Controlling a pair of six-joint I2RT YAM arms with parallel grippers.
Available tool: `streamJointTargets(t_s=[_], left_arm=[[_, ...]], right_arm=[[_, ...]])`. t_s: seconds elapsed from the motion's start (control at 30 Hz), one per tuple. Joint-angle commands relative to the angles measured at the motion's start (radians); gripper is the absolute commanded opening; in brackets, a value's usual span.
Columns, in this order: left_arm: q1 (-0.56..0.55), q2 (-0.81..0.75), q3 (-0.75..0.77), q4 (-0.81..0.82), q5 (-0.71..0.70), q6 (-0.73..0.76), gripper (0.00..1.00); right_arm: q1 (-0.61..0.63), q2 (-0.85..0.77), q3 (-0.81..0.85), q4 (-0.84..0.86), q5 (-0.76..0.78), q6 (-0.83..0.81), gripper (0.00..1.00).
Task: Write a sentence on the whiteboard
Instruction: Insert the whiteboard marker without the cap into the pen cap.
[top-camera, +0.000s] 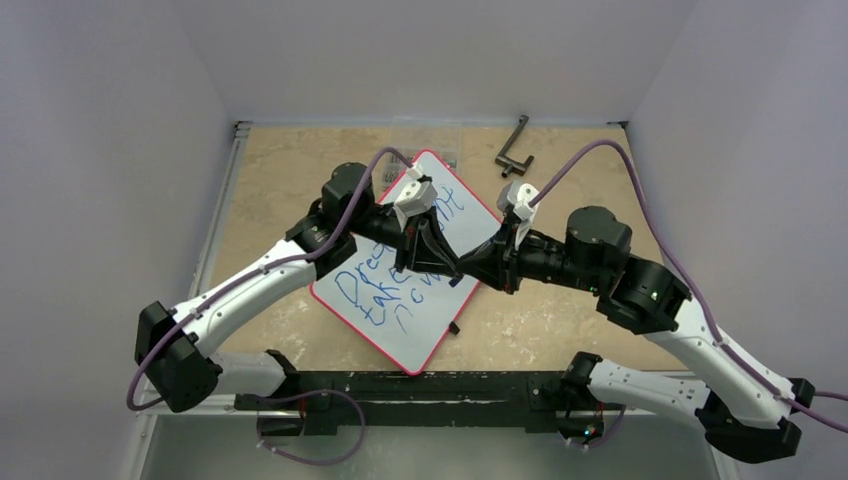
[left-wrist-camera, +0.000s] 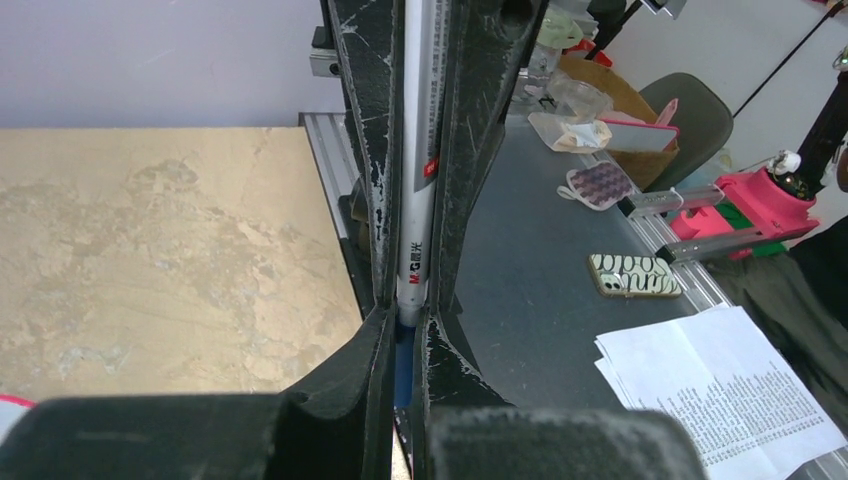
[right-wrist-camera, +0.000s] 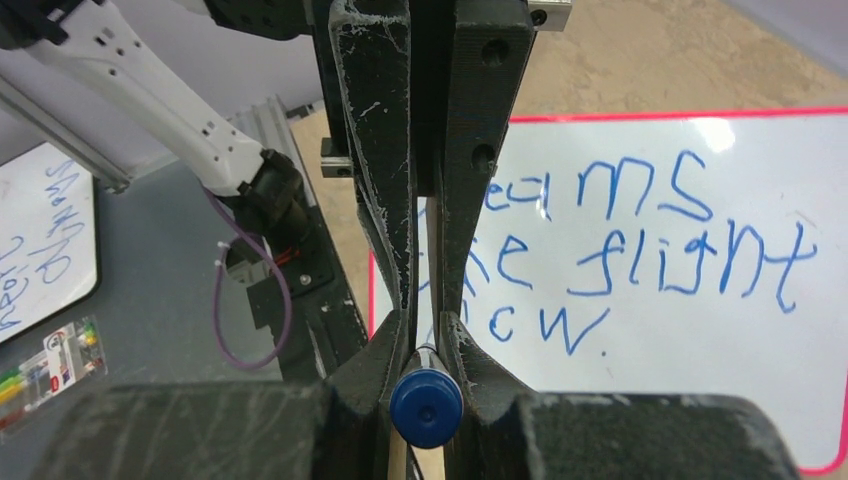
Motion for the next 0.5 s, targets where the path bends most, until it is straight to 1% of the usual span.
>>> streamJointTargets(t_s=[0.0,0.13,0.2,0.3,0.47], left_arm=[[-0.030,0.043,-0.022,0.269,-0.066,-0.080,0.00],[-0.072,0.101,-0.066,0.382,-0.110,-0.082,0.00],[-0.087,0.155,-0.094,0.496,-0.136,-0.118,0.00],[-0.106,0.251,-0.136,0.745,-0.150,-0.218,0.00],[-0.125,0.478,-0.143,1.207,-0.164,-0.427,0.00]], right_arm=[[0.004,0.055,-0.069,-0.012,0.066,0.028,0.00],[0.004,0.033,-0.117,-0.014,0.115,0.050,0.00],[0.003,0.006,-0.147,-0.012,0.146,0.063,0.00],[0.004,-0.027,-0.208,-0.003,0.196,0.087,0.00],[0.004,-0.081,-0.353,0.054,0.275,0.175,0.00]])
